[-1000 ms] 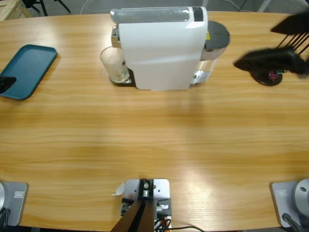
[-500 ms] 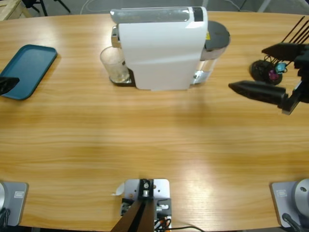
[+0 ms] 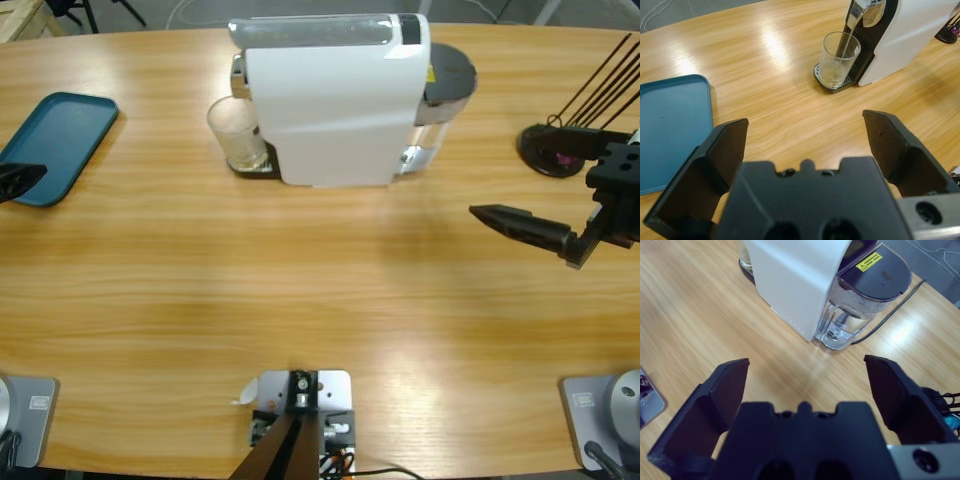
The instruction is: Pour coffee
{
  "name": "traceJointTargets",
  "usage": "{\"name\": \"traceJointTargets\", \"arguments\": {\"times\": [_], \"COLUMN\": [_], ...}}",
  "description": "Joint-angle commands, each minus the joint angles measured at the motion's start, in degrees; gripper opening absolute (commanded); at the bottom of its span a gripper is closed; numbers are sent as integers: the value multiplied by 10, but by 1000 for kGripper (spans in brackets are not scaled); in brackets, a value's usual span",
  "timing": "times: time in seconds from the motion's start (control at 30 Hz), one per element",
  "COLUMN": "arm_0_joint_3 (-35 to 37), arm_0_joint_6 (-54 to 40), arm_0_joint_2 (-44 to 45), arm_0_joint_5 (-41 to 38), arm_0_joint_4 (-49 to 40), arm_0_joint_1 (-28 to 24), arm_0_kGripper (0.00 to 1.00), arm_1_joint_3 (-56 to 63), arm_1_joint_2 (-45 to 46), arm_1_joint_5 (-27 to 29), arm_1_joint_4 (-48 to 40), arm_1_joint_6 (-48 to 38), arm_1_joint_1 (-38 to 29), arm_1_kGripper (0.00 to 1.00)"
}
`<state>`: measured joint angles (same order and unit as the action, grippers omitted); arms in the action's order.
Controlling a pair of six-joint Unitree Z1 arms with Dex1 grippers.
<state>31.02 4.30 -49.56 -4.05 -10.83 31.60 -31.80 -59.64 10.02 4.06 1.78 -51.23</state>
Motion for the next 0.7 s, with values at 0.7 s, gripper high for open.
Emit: {"name": "traceJointTargets", "arguments": {"times": [0.7], "arm_0_joint_3": [-16], "arm_0_joint_6": [-9], "arm_0_joint_2": [-32], "arm_0_joint_5": [-19], "arm_0_joint_4": [8], "arm_0_joint_1": [-2], "arm_0_kGripper": [987], "arm_1_joint_3": [62], "arm_1_joint_2": [8], "arm_1_joint_5": [10], "arm_1_joint_4": [-44], "arm_1_joint_6": [-16], "arm_1_joint_1": [-4], "arm_1_kGripper": [1000]}}
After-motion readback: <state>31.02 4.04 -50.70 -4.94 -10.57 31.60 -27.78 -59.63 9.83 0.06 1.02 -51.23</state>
